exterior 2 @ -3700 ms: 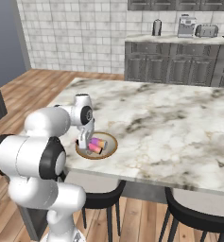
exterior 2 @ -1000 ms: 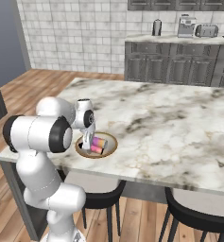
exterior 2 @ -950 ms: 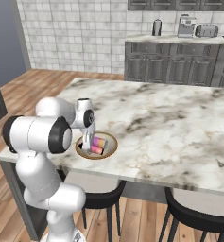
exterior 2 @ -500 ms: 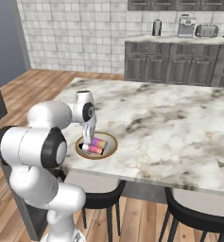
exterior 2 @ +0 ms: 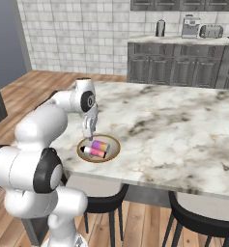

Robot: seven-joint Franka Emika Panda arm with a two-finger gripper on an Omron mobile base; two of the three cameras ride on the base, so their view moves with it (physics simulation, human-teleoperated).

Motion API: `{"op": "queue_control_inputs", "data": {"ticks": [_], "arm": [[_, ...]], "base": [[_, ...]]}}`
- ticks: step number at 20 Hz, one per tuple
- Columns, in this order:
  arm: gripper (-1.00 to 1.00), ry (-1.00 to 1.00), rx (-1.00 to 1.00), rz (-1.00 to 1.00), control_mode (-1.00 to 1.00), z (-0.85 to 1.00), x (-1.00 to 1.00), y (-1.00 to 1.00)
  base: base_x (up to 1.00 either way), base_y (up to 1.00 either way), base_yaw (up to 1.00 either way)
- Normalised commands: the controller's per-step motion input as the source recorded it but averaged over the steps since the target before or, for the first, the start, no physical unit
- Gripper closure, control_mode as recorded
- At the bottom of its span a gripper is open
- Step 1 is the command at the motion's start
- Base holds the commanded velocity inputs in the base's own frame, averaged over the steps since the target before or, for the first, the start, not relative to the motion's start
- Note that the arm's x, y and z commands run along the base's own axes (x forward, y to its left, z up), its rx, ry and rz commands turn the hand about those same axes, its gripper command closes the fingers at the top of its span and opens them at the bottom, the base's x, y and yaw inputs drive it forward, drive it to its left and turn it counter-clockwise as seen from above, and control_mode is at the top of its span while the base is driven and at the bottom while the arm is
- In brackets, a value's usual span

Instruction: Open the fridge, grab two sodas, and place both sodas inside the bowl with ice on the dining counter.

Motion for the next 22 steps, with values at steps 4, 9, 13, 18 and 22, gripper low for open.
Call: {"op": "queue_control_inputs", "data": {"ticks": [4, 9, 13, 18, 22], "arm": [[-1.0, 0.0, 0.08, -0.16, -1.0, 0.8, -0.46, -0.07], [-1.0, 0.0, 0.11, -0.24, -1.0, 0.51, -0.7, 0.0], [-1.0, 0.0, 0.14, -0.32, -1.0, 0.24, -0.99, 0.0], [-1.0, 0.0, 0.11, -0.37, -1.0, 0.08, -1.0, 0.0], [-1.0, -0.01, 0.04, -0.37, -1.0, 0.15, -1.0, 0.0]], "base": [[0.0, 0.0, 0.0], [0.0, 0.0, 0.0], [0.0, 0.0, 0.0], [0.0, 0.0, 0.0], [0.0, 0.0, 0.0]]}}
